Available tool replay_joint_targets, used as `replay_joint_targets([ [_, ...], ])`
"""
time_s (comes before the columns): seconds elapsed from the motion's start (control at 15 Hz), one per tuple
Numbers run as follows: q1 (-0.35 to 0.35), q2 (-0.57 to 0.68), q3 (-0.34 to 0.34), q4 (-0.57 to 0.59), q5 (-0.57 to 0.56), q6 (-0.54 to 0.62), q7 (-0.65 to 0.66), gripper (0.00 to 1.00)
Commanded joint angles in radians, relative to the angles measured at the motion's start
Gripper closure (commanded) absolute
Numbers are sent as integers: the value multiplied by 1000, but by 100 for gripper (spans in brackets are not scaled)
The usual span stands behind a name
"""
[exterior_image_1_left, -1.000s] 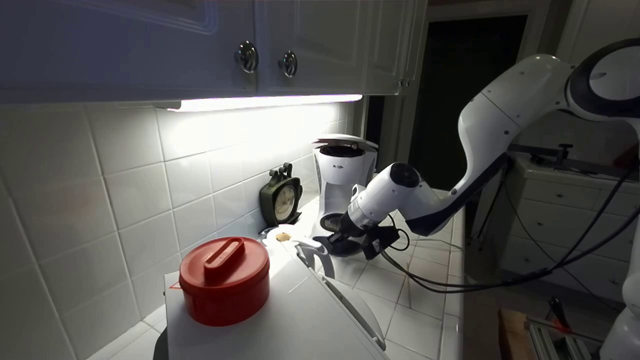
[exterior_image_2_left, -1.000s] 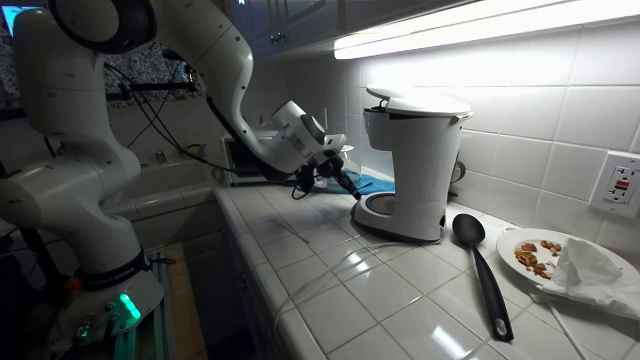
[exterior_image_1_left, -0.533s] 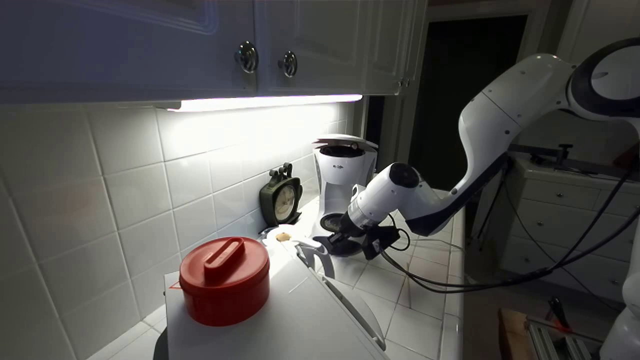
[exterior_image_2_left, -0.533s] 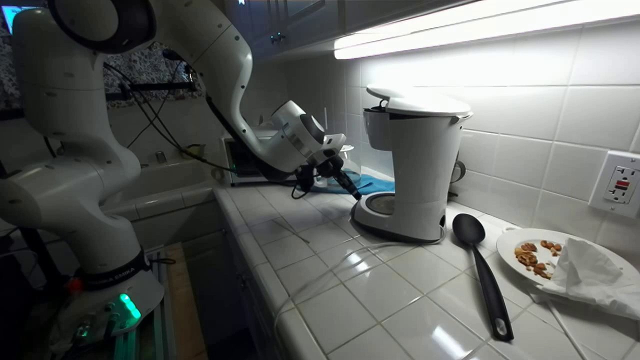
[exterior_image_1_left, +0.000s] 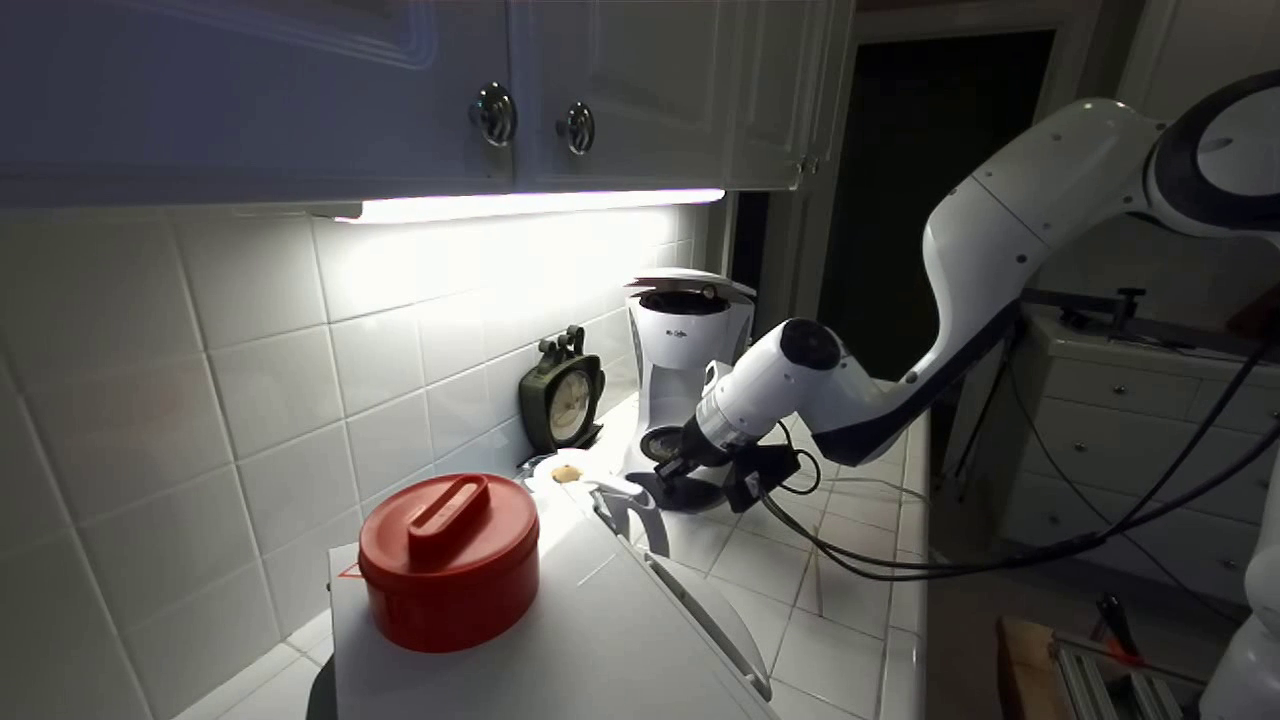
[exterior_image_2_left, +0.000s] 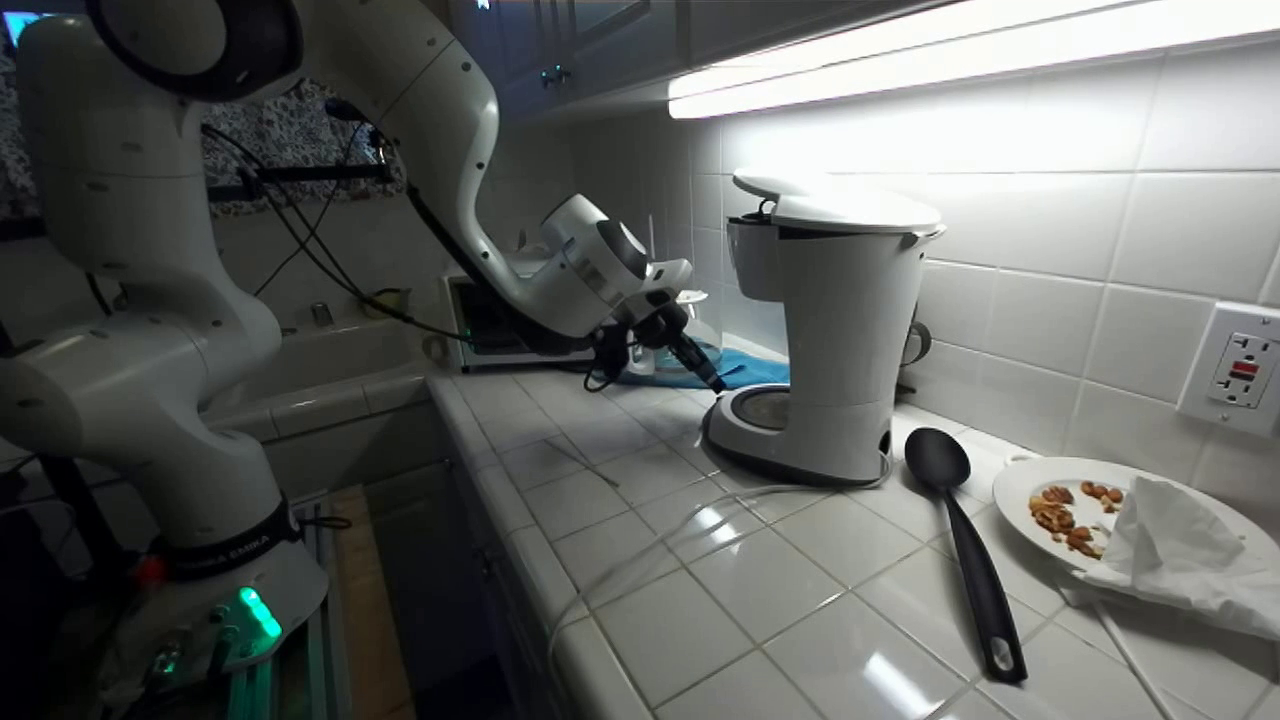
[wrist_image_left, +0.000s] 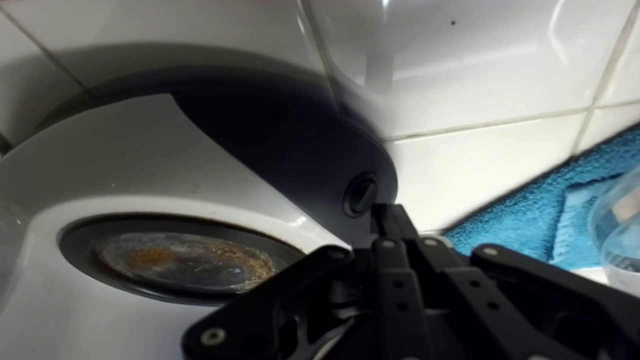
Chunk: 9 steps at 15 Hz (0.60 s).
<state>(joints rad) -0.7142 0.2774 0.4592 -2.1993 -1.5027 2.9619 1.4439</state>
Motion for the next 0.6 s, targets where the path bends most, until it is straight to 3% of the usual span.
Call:
replay_joint_targets([
  [0.0,-1,-38,5,-38,25,-21,-16,97],
  [0.53,-1,-45,4,-57,18,-35,-12,97],
])
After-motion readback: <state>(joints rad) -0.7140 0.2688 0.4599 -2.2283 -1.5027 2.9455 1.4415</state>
